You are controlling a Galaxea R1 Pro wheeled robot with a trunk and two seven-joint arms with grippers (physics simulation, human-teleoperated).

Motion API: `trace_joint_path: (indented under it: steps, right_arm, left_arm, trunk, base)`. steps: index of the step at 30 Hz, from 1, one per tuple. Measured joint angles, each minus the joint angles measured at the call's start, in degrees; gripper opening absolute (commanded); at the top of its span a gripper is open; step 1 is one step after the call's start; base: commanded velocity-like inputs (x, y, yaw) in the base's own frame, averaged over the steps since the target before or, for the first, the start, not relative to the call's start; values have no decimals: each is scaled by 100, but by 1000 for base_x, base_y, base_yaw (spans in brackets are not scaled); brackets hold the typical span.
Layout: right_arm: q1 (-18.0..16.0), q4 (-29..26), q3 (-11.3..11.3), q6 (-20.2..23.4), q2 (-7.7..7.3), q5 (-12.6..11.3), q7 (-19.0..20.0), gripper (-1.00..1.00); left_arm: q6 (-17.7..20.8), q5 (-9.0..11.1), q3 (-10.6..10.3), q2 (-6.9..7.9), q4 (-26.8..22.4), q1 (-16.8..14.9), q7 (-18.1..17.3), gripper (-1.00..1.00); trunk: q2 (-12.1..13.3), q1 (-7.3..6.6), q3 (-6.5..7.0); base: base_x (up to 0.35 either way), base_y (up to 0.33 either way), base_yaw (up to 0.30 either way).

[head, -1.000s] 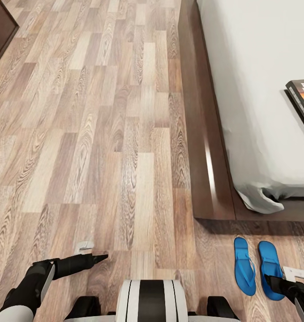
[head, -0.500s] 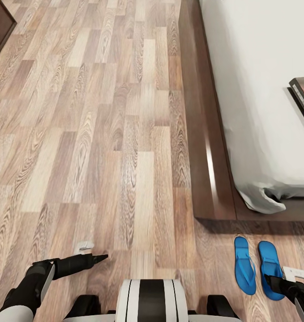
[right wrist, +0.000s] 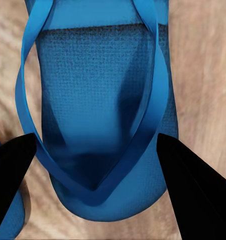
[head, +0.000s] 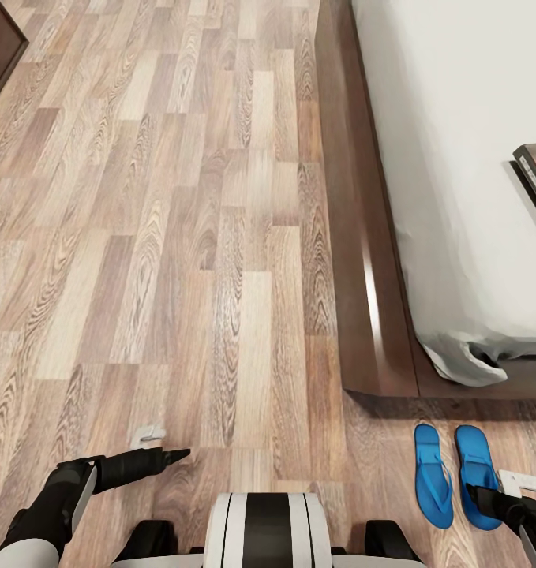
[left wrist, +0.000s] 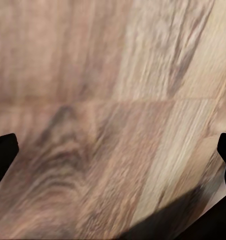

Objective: In the bedroom, move the book from the bed onto either nightstand, and place the two sandals side by side next to the bed.

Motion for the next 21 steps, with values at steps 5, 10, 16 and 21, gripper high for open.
trace_joint_path:
  steps: [5, 10, 16, 21]
  right_arm:
    - [0, -2, 0, 0, 0, 1, 0, -100]
    - [0, -2, 0, 0, 0, 4, 0, -100]
    - [0, -9, 3, -7, 0, 6, -1, 100]
    - [0, -9, -4, -8, 0, 7, 0, 100]
  left_arm:
    - [-7, 0, -8, 0, 0, 0, 1, 100]
    - [-9, 0, -7, 0, 0, 0, 1, 100]
    - [-9, 0, -7, 0, 0, 0, -6, 100]
    - [-9, 0, -4, 0, 0, 0, -8, 100]
  trunk:
    - [0, 2, 0]
    - [0, 2, 0]
    - [0, 2, 0]
    - [0, 2, 0]
  base:
    - [45, 0, 0]
    - [4, 0, 0]
    - [0, 0, 0]
    - [0, 0, 0]
